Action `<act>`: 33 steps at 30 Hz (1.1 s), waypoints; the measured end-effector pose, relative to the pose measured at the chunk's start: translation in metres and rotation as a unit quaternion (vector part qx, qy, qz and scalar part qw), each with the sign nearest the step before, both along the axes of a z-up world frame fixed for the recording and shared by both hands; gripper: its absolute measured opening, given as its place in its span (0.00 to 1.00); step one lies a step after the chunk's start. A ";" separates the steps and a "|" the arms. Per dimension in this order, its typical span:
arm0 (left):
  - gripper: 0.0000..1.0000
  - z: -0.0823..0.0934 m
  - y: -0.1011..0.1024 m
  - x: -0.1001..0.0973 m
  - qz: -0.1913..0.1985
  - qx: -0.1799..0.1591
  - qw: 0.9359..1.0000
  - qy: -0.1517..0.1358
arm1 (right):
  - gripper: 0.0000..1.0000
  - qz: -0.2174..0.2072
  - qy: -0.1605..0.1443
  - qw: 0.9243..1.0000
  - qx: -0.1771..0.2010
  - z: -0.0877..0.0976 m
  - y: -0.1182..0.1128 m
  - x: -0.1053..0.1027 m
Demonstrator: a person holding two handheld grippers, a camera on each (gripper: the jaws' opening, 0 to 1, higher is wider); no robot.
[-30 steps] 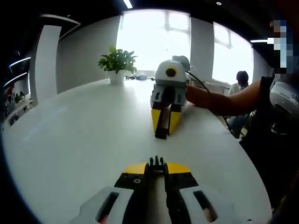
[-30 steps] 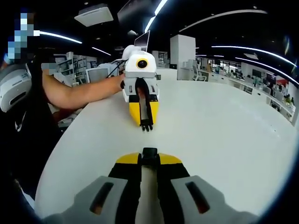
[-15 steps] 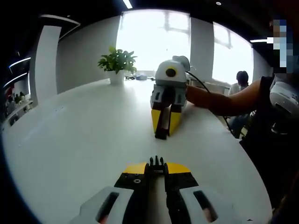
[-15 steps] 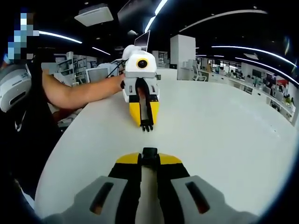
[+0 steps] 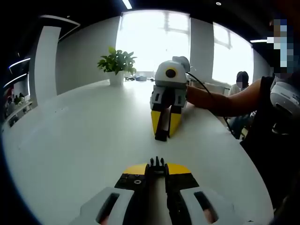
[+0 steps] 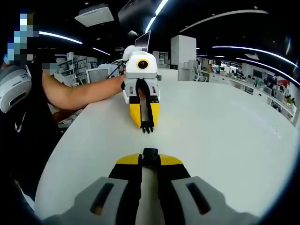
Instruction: Snap the two parts of the plastic buckle together until the buckle closes and remains connected.
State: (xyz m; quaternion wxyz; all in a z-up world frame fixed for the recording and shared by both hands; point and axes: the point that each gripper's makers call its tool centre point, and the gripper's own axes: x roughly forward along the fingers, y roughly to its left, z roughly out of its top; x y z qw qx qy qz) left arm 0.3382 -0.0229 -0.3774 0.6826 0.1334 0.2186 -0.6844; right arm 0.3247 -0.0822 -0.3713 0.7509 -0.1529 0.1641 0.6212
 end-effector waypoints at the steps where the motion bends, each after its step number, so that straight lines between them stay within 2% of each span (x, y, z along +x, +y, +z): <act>1: 0.11 0.000 0.000 0.000 0.000 0.000 1.000 0.000 | 0.11 0.000 0.000 1.000 0.000 0.000 0.000 0.000; 33: 0.11 0.001 -0.005 0.000 -0.009 -0.009 1.000 0.004 | 0.11 0.008 -0.002 1.000 0.000 0.000 0.005 -0.003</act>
